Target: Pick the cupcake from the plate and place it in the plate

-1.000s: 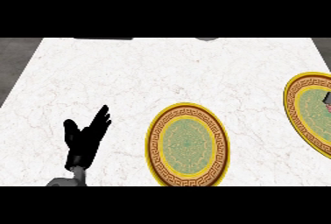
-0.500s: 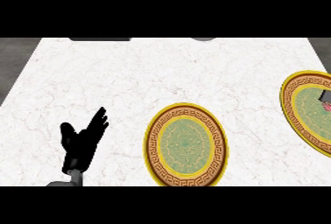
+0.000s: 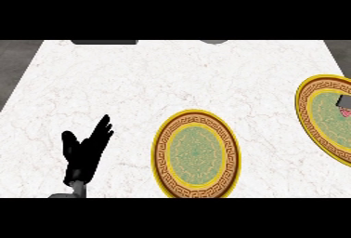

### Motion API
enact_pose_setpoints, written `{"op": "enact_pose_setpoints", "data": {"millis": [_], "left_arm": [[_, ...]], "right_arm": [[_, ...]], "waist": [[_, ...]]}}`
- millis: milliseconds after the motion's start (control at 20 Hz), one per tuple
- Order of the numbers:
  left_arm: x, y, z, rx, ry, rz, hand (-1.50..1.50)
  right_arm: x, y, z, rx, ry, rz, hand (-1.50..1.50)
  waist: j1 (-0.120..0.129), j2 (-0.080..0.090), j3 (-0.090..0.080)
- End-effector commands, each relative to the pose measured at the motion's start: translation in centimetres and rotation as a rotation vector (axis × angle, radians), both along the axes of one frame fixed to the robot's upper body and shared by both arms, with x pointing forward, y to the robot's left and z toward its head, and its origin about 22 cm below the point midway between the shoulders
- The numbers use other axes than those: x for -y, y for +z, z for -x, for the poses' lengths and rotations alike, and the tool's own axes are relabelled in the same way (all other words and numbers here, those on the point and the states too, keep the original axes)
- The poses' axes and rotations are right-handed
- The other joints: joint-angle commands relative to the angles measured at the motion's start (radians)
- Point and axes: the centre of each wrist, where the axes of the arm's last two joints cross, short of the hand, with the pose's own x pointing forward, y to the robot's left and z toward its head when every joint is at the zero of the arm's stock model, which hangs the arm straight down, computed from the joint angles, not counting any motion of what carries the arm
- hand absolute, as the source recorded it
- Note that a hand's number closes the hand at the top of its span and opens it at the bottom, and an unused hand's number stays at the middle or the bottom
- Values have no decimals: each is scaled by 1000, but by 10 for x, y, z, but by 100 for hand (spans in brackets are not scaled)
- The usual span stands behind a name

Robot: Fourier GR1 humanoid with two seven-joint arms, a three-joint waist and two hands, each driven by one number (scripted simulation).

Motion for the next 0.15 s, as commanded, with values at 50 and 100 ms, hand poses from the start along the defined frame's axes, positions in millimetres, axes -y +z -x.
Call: {"op": "enact_pose_setpoints", "data": {"millis": [50, 100], "left_arm": [[13, 8, 2, -10, -19, 22, 0], [-6, -9, 13, -4, 10, 5, 0]], "right_arm": [[-1, -11, 18, 98, 113, -60, -150], [7, 1, 19, 84, 100, -73, -150]], "waist": [[1, -3, 0], [4, -1, 0]]}}
